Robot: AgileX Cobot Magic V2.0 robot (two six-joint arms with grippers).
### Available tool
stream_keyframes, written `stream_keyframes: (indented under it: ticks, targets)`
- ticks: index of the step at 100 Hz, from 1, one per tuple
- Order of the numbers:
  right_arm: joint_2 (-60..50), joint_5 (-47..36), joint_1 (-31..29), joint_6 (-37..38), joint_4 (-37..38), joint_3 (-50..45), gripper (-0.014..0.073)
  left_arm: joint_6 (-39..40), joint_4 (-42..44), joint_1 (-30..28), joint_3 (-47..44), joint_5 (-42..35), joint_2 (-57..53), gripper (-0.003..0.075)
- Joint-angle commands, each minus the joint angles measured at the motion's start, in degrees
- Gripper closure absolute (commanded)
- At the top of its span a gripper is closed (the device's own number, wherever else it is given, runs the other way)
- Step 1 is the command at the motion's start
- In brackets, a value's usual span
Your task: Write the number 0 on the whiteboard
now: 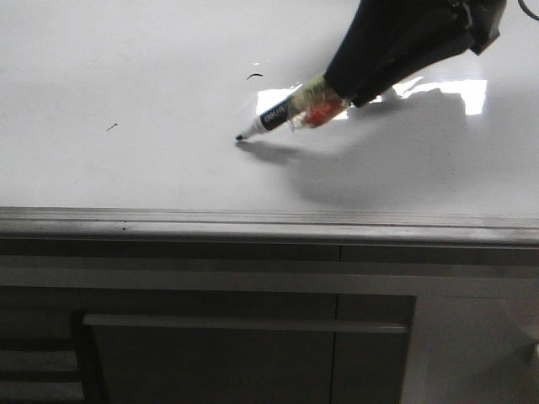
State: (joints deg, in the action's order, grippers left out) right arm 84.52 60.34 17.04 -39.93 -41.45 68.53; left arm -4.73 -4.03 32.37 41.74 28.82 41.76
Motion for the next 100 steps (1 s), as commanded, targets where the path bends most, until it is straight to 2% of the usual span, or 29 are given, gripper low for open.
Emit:
stream_keyframes:
  ticks: [1,24,50,100]
  targets:
    - [-1.78,0.52,-0.18,3.11,2.39,1.81,0.0575,0.44,-0.74,-0.06,1.63,-4.24,-0.3,0.0346]
    - [-2.97,0.59,-3.11,4.6,3.99,4.93,0.0575,0.44,-0.74,-0.06,1.63,-4.24,-0.3,0.0346]
    - [-2.74,-3.82,-2.33,4.6,4.08,9.04,0.0575,0.44,-0.74,-0.06,1.63,-4.24,-0.3,0.0346]
    - [-1.13,-4.84,-0.56,4.6,4.24,11.13,0.0575,0.44,-0.74,-0.06,1.63,-4.24,-0.3,0.0346]
